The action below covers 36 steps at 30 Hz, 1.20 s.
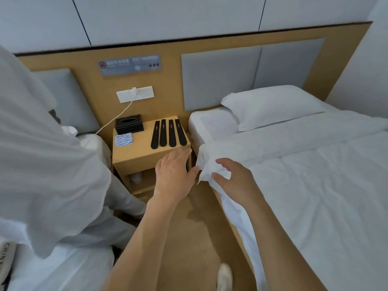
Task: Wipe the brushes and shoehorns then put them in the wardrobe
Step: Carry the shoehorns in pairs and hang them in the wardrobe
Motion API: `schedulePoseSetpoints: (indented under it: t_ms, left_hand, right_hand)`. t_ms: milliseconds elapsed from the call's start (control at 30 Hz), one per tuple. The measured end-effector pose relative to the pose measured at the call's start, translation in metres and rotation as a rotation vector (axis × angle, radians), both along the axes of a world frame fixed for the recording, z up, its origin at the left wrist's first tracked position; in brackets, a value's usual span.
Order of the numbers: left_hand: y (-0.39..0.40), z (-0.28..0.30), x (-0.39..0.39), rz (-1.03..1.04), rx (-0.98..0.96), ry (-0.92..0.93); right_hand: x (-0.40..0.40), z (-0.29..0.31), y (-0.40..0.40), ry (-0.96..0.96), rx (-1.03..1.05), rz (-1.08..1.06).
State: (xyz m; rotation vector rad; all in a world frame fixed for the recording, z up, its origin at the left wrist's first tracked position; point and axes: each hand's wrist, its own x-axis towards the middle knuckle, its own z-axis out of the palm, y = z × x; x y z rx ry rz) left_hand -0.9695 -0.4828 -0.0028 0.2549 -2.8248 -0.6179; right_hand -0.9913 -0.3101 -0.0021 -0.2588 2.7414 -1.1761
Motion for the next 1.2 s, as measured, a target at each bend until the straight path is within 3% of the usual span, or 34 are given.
schedulePoseSetpoints:
  t_ms: [633, 1000, 1200]
  left_hand:
    - [-0.119, -0.039, -0.330, 0.211, 0.011, -0.199]
    - [-0.221, -0.134, -0.475, 0.230, 0.095, -0.335]
    - [-0.303, -0.196, -0.555, 0.218, 0.162, -0.552]
  right_hand:
    - [-0.379, -0.047, -0.127, -0.101, 0.010, 0.173]
    - [-0.521, -0.107, -0.209, -0.226, 0.150, 0.132]
    - [-0.595, -0.175, -0.272, -0.349, 0.252, 0.045]
